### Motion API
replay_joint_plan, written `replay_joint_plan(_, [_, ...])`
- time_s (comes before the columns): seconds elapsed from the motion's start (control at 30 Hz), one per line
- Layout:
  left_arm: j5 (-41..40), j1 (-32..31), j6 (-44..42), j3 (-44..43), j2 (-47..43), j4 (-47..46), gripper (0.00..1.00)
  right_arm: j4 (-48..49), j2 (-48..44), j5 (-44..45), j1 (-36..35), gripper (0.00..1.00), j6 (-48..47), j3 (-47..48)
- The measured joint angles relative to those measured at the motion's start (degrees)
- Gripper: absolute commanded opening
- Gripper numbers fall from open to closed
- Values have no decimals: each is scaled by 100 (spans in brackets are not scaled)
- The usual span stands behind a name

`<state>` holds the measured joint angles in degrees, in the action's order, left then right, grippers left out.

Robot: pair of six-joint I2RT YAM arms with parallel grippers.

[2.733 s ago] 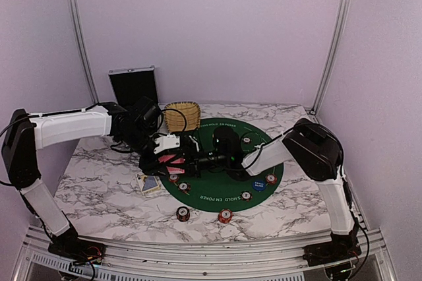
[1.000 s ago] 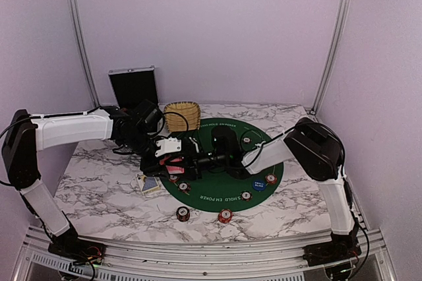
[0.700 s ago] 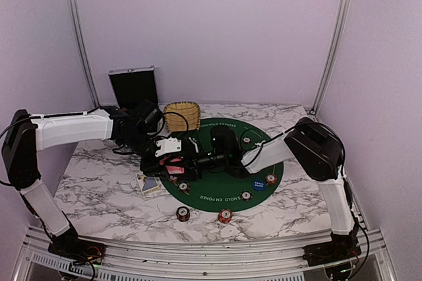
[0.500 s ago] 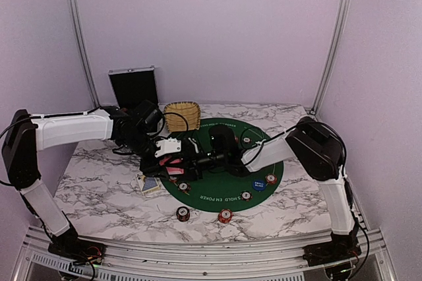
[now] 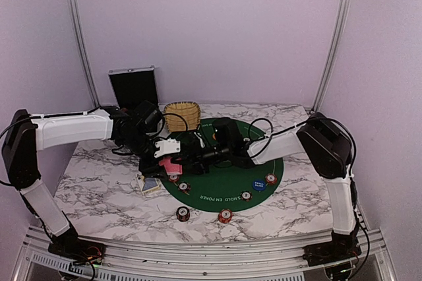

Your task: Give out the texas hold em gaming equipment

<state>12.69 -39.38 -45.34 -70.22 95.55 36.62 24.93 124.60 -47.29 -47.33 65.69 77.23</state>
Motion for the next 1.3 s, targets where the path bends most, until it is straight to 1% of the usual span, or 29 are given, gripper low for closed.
replay_joint_plan(0.07, [-28,0,11,0,0,24,44,-37,-7,0,0,47,-42,0])
replay_joint_plan(0.17, [-37,0,15,0,0,31,44,-116,-50,2,0,59,-114,-7])
replay_joint_plan(0.2, [-37,0,17,0,0,28,44,-142,-68,2,0,61,-114,-11])
replay_joint_plan(0.3, [-35,0,55,0,0,31,44,-140,-92,0,-9,64,-114,-11])
replay_joint_plan(0.43, [-33,0,122,-4,0,33,43,-70,-92,-4,-44,64,-20,-11])
replay_joint_plan(0.67, [-9,0,168,-33,0,31,42,367,98,-22,-160,64,343,76])
replay_joint_plan(0.8, [-4,0,214,-35,0,33,41,503,293,-22,-234,61,463,249])
replay_joint_plan(0.93, [28,0,256,-35,0,33,40,466,310,0,-238,55,437,273])
replay_joint_plan(1.07, [28,0,262,-35,0,35,40,234,308,127,-212,52,282,271])
replay_joint_plan(1.3, [28,0,264,-33,0,61,39,-87,63,245,-140,48,-120,118])
